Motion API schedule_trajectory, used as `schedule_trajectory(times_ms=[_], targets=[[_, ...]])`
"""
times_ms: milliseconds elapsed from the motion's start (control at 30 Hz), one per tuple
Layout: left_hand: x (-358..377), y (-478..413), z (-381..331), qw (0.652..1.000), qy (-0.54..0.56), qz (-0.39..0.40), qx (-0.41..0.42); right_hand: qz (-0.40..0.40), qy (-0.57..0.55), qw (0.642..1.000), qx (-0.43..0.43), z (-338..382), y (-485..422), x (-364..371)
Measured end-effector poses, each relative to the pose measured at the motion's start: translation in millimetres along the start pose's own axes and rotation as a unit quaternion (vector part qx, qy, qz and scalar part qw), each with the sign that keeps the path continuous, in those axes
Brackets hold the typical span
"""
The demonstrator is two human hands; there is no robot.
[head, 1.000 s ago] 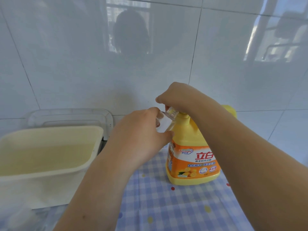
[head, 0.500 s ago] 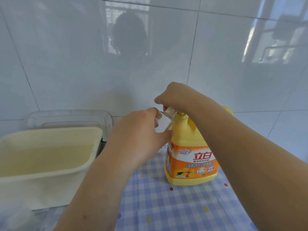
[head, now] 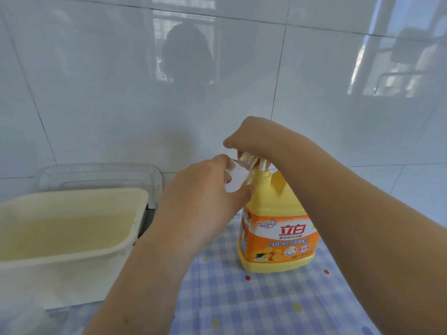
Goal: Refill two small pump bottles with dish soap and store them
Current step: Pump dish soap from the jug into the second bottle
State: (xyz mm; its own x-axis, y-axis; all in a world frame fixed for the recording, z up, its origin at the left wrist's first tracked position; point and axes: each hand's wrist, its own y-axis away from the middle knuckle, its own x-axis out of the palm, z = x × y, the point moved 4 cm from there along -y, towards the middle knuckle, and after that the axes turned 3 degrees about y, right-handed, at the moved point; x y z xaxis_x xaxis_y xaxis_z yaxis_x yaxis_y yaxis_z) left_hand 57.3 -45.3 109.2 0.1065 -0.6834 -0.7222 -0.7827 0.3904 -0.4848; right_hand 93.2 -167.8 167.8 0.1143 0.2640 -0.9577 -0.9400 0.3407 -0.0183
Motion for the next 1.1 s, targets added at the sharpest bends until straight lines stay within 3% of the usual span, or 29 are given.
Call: schedule_trajectory(times_ms=[633, 1100], targets=[[2.8, 1.2, 3.6, 0.998, -0.037, 0.058, 0.013, -0.053, -0.009, 0.999, 0.001, -11.3, -17.5, 17.6], [3.4, 1.3, 3.9, 0.998, -0.031, 0.059, 0.016, -0.047, -0.007, 0.999, -0.008, -8.1, -19.4, 14.7]])
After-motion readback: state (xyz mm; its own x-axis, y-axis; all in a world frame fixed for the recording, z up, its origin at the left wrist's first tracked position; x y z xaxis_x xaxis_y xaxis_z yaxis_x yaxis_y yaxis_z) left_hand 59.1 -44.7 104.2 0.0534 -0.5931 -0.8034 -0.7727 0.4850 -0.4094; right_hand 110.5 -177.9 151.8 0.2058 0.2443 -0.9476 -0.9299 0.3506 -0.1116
